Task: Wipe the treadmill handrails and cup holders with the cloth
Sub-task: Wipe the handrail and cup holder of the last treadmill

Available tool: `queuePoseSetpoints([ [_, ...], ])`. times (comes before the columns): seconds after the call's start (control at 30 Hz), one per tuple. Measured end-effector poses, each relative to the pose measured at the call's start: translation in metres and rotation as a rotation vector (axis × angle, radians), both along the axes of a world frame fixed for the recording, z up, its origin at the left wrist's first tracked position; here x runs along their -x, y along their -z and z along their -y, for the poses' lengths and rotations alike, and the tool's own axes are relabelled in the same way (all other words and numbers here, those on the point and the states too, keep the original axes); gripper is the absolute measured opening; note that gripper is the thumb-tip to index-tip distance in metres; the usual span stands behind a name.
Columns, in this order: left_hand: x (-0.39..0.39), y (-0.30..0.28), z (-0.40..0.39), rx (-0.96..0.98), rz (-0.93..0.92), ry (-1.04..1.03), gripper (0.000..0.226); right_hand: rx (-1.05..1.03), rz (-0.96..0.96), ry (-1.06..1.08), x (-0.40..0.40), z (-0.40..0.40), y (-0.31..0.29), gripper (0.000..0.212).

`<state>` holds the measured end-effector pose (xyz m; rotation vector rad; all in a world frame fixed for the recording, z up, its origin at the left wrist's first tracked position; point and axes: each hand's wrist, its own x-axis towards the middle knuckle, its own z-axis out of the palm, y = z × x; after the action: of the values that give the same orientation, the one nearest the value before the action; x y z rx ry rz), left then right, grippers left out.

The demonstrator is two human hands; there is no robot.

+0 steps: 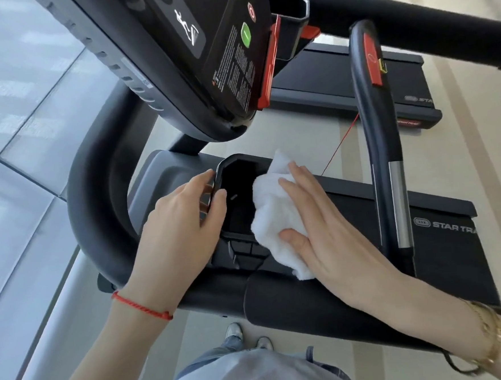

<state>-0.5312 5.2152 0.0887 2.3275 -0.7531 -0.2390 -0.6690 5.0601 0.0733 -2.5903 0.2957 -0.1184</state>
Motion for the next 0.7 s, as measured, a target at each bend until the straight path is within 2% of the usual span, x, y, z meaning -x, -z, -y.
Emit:
queuePoseSetpoints([
  [0.1,-0.002,0.003,0.004,-0.009,0.005,-0.002,0.047,0.002,-0.006,0.066,-0.014,-0.003,-0.003,0.062],
  [0.27,-0.003,0.008,0.003,0.037,0.047,-0.003,0.041,0.118,0.092,0.068,-0.011,0.003,-0.01,0.042],
  [0.4,-0.006,0.012,0.002,0.043,0.072,0.02,0.041,0.311,0.175,0.074,0.014,0.003,-0.014,0.045],
  [0.53,-0.008,0.013,0.002,0.013,0.126,0.057,0.029,0.343,0.088,0.206,0.024,0.002,-0.02,0.06],
  [0.6,-0.008,0.014,0.003,-0.001,0.146,0.054,0.029,0.297,0.063,0.271,0.025,0.004,-0.024,0.049],
  [0.67,-0.007,0.014,0.004,-0.006,0.15,0.05,0.031,0.164,0.081,0.348,0.019,0.007,-0.026,0.023],
  [0.7,-0.007,0.014,0.004,-0.006,0.147,0.05,0.033,0.08,0.08,0.379,0.013,0.008,-0.024,0.019],
])
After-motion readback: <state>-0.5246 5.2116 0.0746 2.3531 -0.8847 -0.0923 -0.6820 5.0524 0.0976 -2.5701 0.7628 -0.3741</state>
